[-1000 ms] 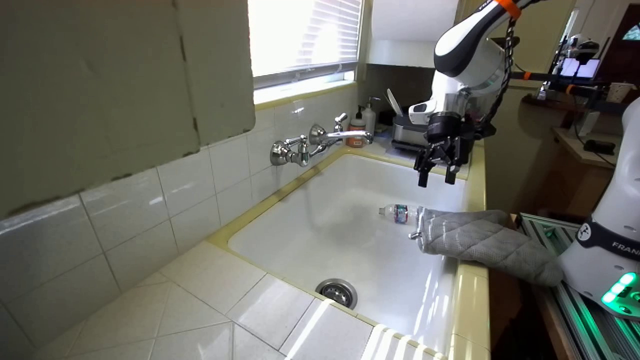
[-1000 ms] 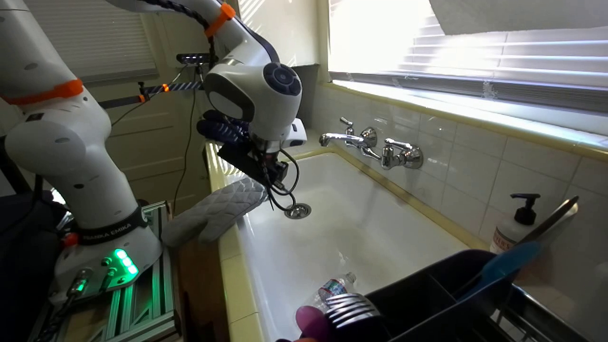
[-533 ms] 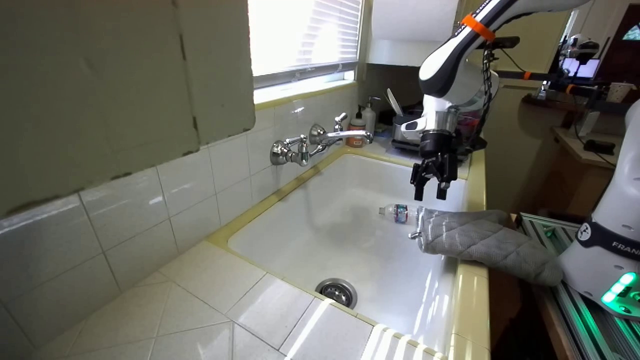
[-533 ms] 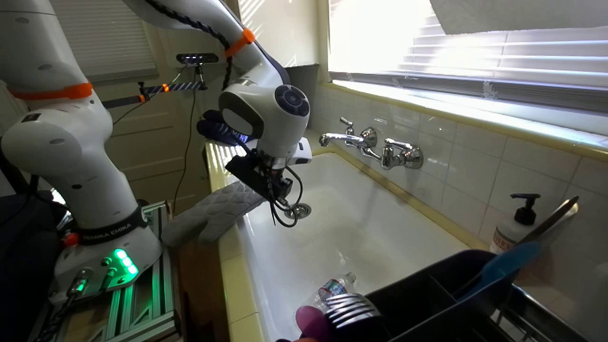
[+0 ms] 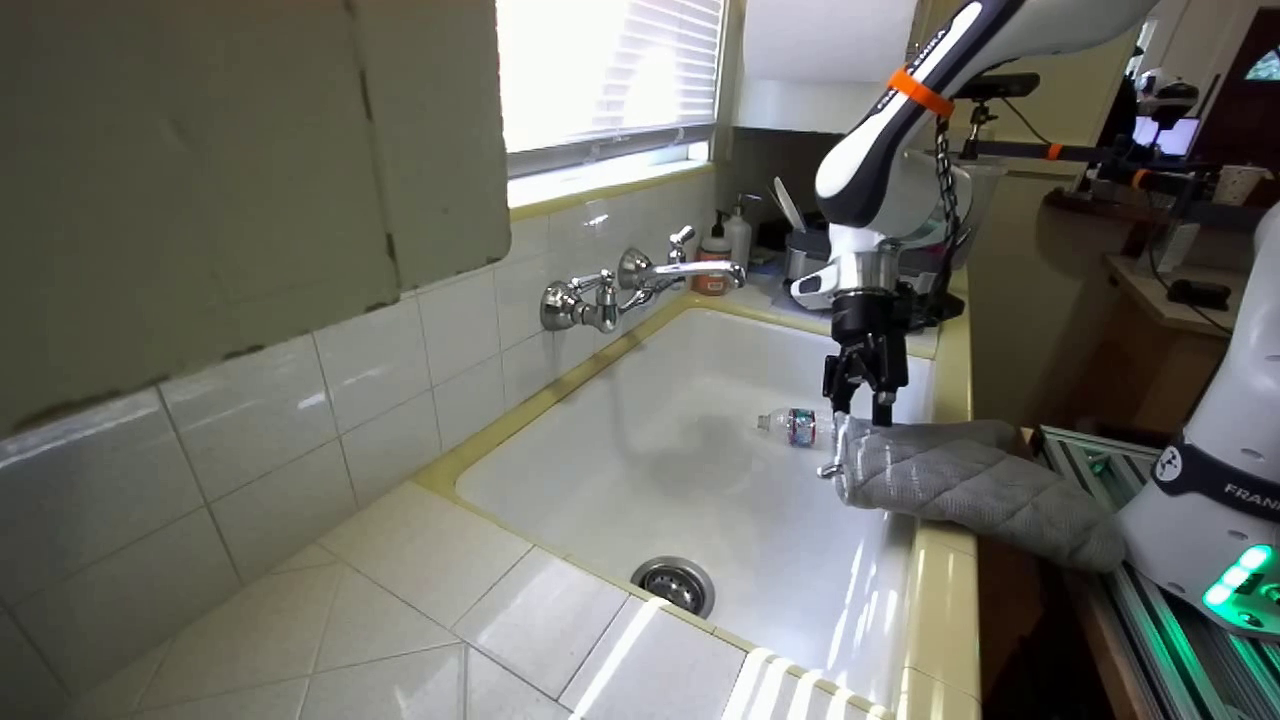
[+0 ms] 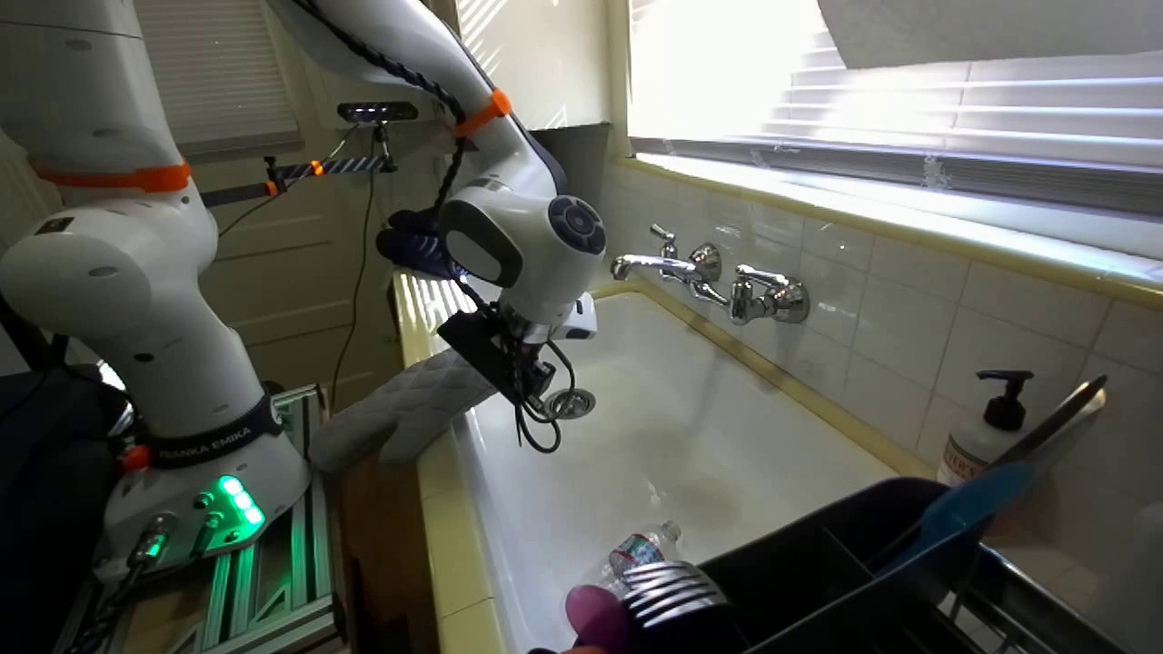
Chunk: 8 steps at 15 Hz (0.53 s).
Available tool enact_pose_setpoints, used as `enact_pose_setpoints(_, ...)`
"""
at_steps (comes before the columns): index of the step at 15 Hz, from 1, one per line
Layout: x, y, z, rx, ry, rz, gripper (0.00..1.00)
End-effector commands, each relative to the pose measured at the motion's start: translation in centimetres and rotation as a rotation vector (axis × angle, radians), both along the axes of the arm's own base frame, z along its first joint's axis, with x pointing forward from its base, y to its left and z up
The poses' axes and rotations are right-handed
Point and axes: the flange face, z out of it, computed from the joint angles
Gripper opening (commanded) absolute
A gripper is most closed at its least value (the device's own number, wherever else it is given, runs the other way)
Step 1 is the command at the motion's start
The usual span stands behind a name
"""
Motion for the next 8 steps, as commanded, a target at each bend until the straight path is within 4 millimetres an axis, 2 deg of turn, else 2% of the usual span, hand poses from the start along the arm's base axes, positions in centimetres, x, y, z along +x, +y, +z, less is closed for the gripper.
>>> enact_pose_setpoints(1,0.4,0.7,-1.1,0.070,0.086,0.013,1.00)
enact_pose_setpoints(2,0.4,1.0,-1.2,0.100,0.106,0.021,0.75)
enact_pose_setpoints(3,0.3,1.3,-1.1,0.137,0.125,0.031,0.74)
enact_pose_setpoints(4,0.3,1.5,-1.2,0.173,0.142,0.040,0.68)
enact_pose_setpoints(8,0.4,2.0,-0.5,0.301,0.203,0.069,0.35)
